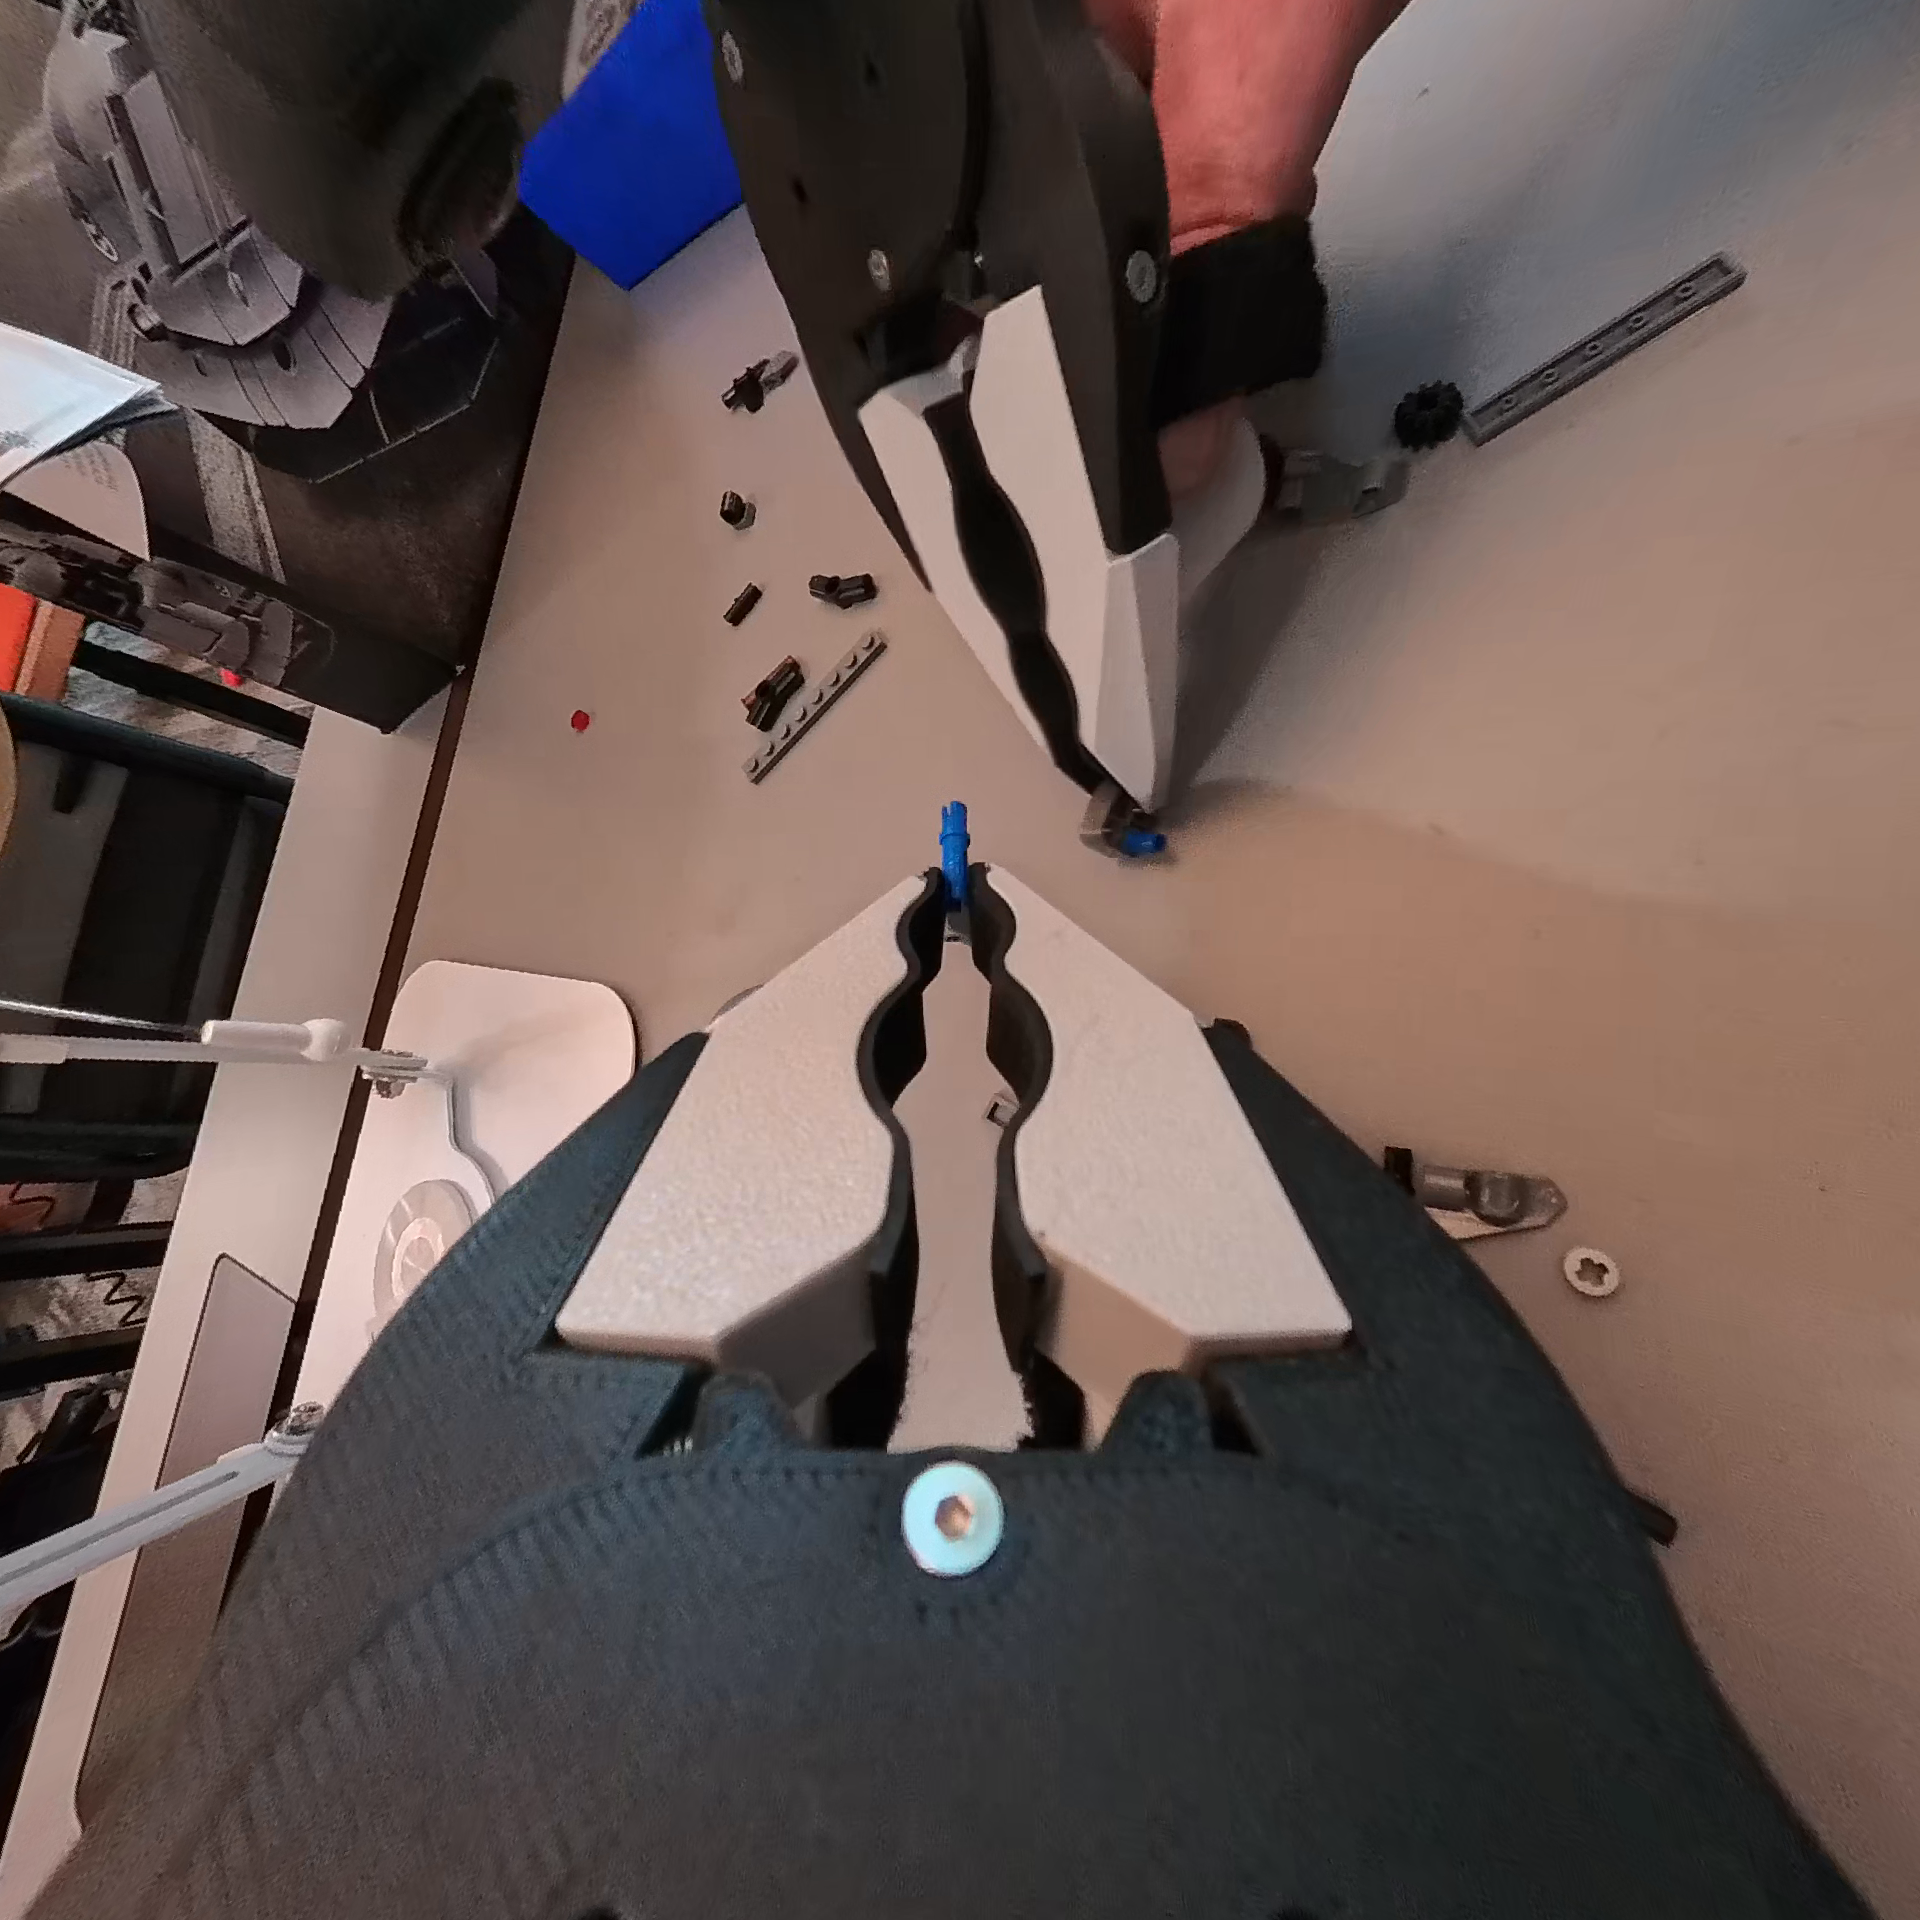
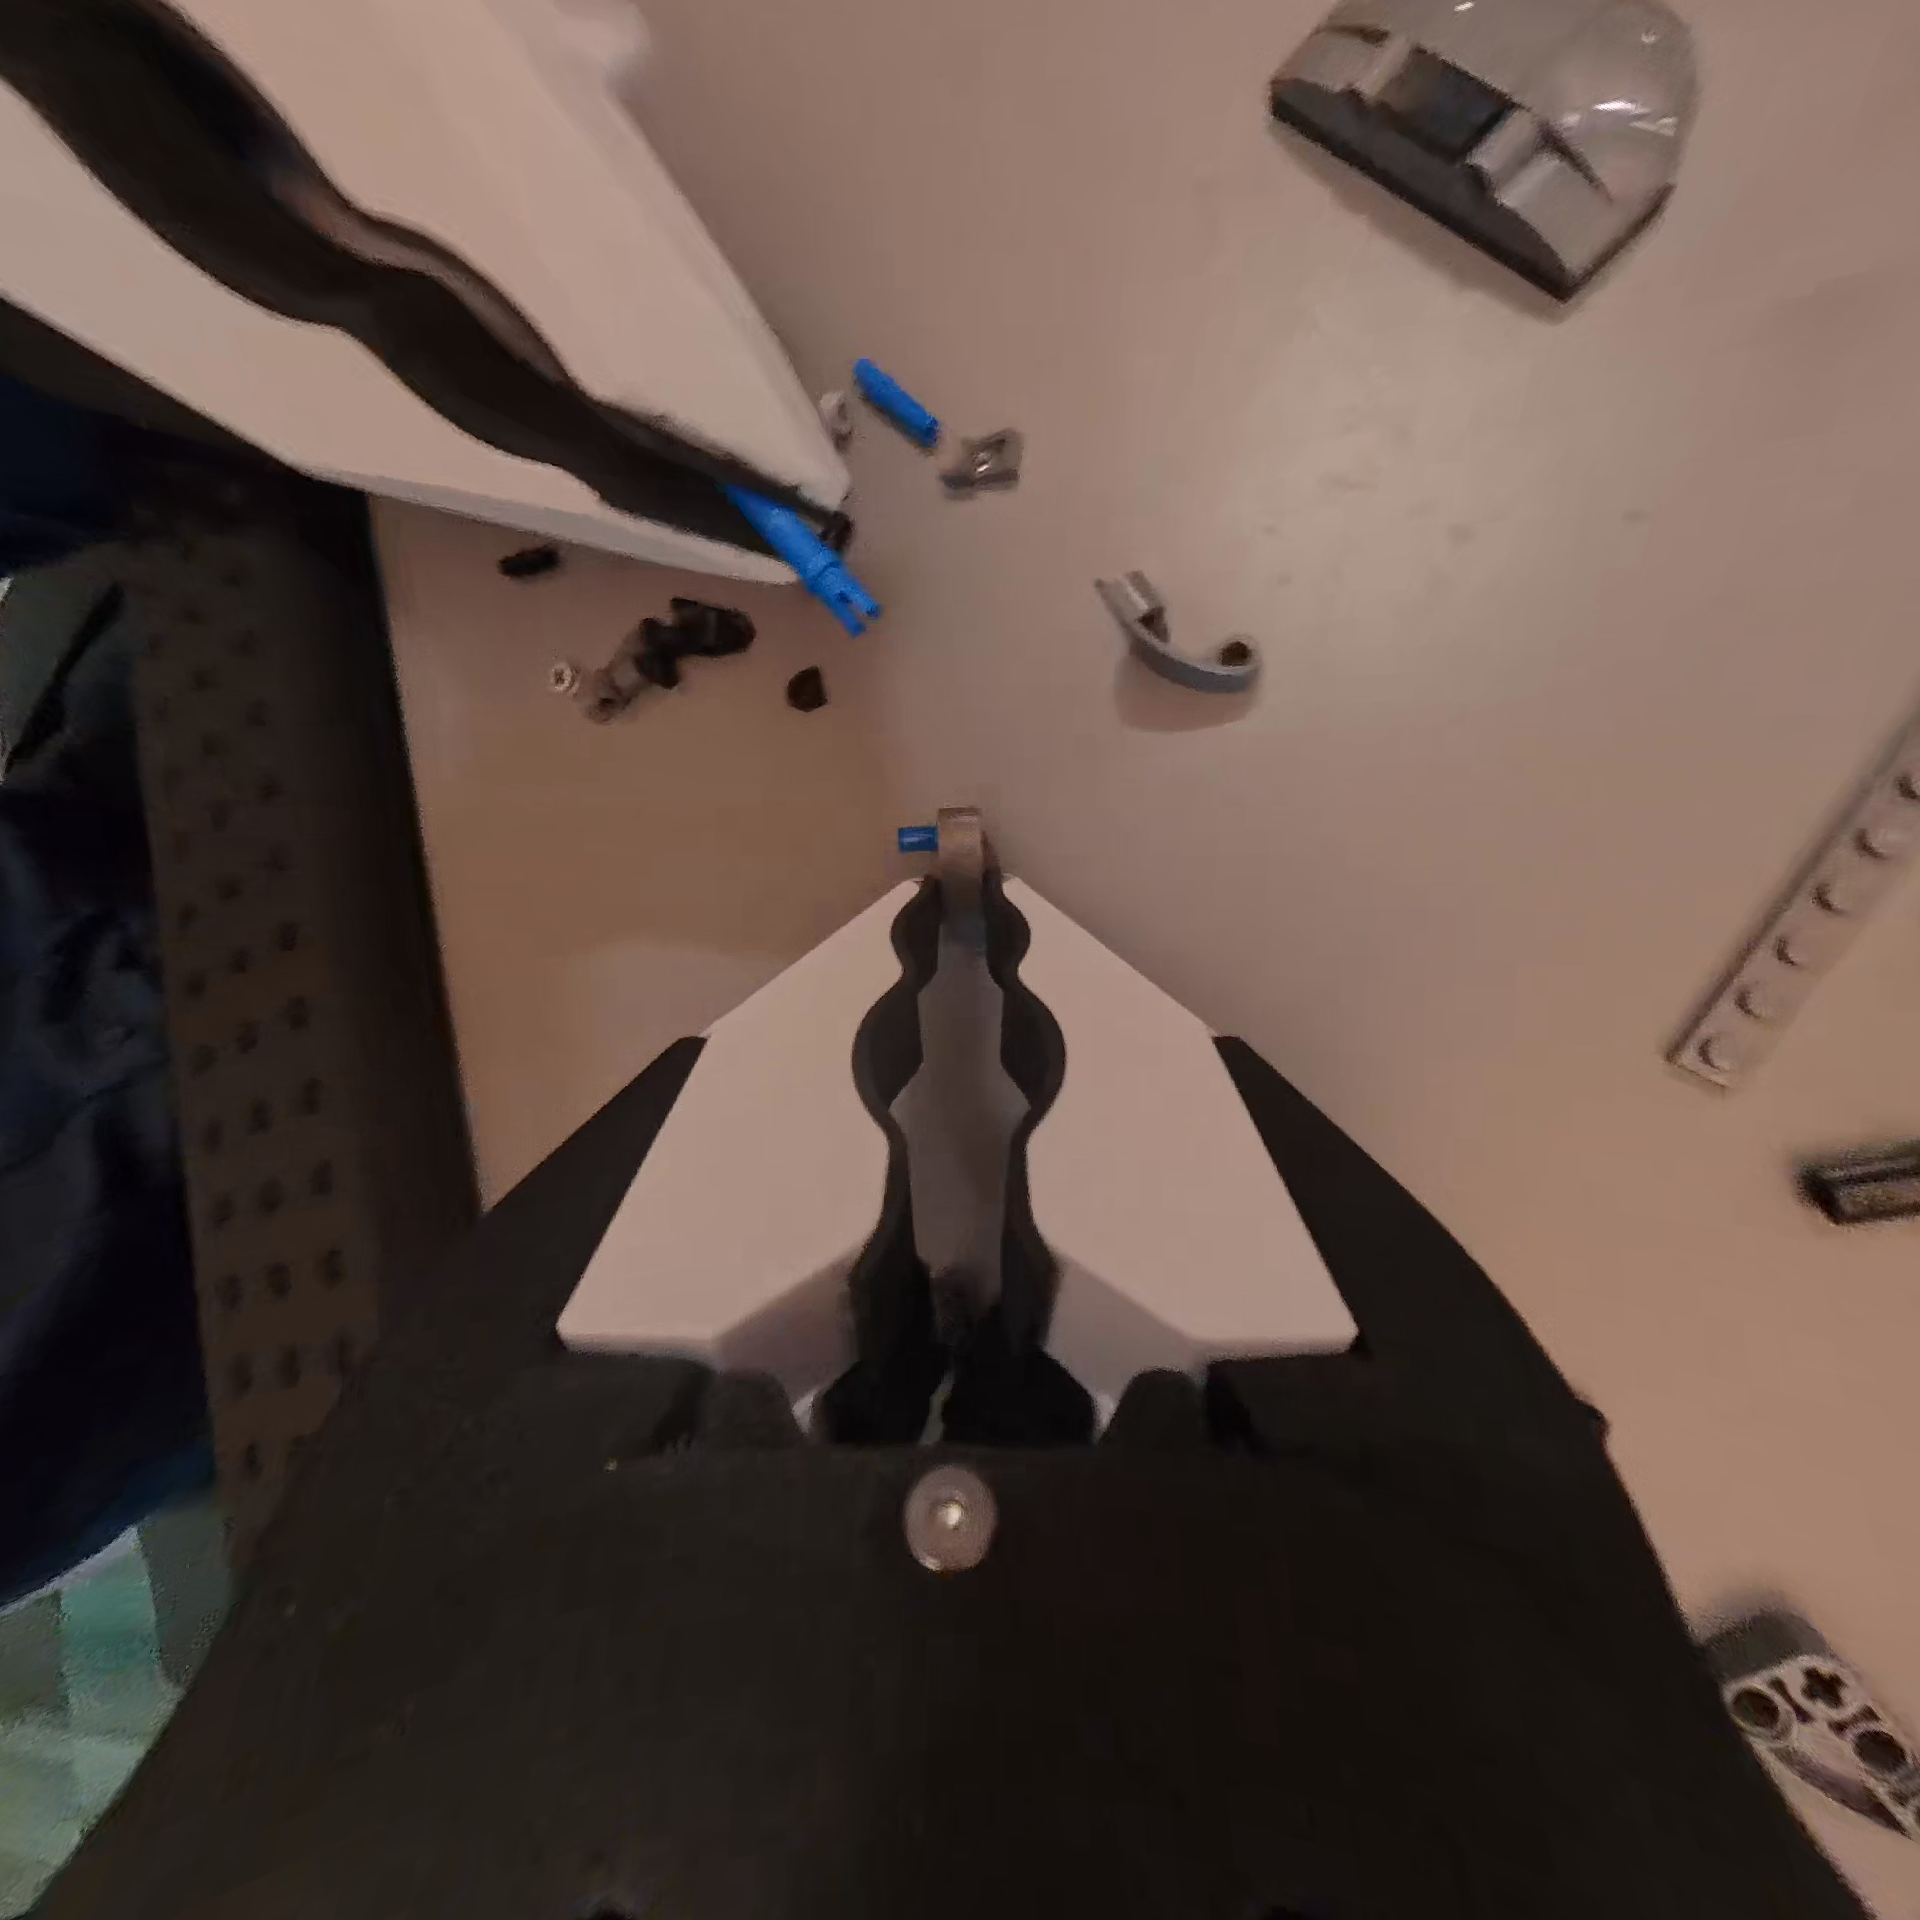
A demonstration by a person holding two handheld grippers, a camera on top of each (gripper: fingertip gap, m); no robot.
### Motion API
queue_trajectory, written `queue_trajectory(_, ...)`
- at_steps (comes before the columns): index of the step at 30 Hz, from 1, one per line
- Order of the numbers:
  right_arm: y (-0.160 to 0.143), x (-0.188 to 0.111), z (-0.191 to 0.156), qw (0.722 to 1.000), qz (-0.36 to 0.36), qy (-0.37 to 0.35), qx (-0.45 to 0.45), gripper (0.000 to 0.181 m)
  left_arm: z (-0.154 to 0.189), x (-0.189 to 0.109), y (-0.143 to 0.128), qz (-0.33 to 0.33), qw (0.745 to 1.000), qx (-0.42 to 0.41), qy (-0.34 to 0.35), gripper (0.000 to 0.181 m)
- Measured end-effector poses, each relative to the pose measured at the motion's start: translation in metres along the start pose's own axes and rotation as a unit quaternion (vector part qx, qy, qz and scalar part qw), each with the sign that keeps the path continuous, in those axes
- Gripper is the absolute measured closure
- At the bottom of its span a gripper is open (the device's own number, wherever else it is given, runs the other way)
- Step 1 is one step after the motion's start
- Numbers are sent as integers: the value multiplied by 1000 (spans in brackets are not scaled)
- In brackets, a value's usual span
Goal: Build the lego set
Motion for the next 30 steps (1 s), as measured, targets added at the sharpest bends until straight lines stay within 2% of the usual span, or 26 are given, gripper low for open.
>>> queue_trajectory(4, 3, -3, 5, 999, 14, -29, -3, 167, 0, 1, -1, -2, 1000, -2, -1, 179)
queue_trajectory(7, 2, -3, 6, 1000, 18, -20, -1, 170, 0, 1, 0, -1, 1000, -2, -1, 179)
queue_trajectory(14, 0, -1, -13, 995, 9, 101, 9, 175, 0, 2, 0, 0, 1000, -2, -4, 179)
queue_trajectory(17, -3, 7, -10, 998, -21, 60, -2, 175, 1, 3, 0, -1, 1000, -1, -7, 179)
queue_trajectory(24, 3, 0, -1, 1000, 10, 17, -3, 160, 0, 3, 0, -1, 1000, -4, -6, 179)
queue_trajectory(28, 4, -2, -5, 999, 14, 22, -18, 173, 1, 4, -1, -2, 1000, -3, -8, 179)
queue_trajectory(30, 4, -1, -5, 999, 13, 19, -25, 174, 1, 4, -1, -1, 1000, -4, -9, 179)
Point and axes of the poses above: each gripper's, where its closed fingertips meet, x out along the fingers, y out of its top, z = x × y across the jaws, the point moved 8 cm from there along -x, back along the fingers, and after that the axes turned 3 degrees about x, right-handed, at the moved point
